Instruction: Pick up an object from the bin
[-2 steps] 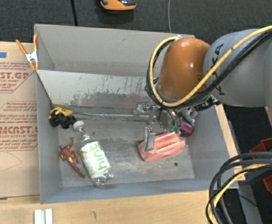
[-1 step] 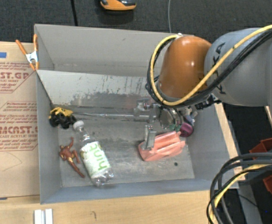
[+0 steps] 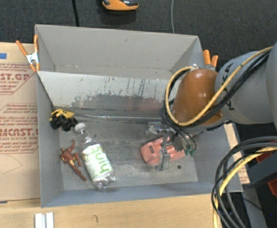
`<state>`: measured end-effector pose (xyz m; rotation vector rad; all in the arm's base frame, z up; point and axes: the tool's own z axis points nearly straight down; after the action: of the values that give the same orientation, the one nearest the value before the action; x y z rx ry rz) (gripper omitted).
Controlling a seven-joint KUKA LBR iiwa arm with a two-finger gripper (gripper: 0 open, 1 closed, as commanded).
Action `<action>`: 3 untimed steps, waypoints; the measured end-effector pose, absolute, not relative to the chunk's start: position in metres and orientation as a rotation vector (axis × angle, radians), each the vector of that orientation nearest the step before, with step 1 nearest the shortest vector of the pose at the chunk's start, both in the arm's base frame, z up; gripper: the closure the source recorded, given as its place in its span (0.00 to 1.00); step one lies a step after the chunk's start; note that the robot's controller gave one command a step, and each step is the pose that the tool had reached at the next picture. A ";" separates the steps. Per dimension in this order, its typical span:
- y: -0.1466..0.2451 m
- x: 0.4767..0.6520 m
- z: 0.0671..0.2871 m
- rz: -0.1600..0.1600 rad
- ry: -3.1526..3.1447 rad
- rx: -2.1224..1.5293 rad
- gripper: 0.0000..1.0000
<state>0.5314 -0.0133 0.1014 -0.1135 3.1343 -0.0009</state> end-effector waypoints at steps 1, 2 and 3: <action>-0.026 0.536 0.099 0.000 3.139 -0.190 0.00; -0.049 0.534 0.109 0.001 3.137 -0.140 0.00; -0.053 0.540 0.068 0.001 3.137 -0.169 0.00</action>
Offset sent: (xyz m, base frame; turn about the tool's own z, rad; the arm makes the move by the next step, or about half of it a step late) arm 0.0023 -0.0360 0.0082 -0.0181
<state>0.5402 -0.0528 0.0684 -0.1691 3.1367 0.0015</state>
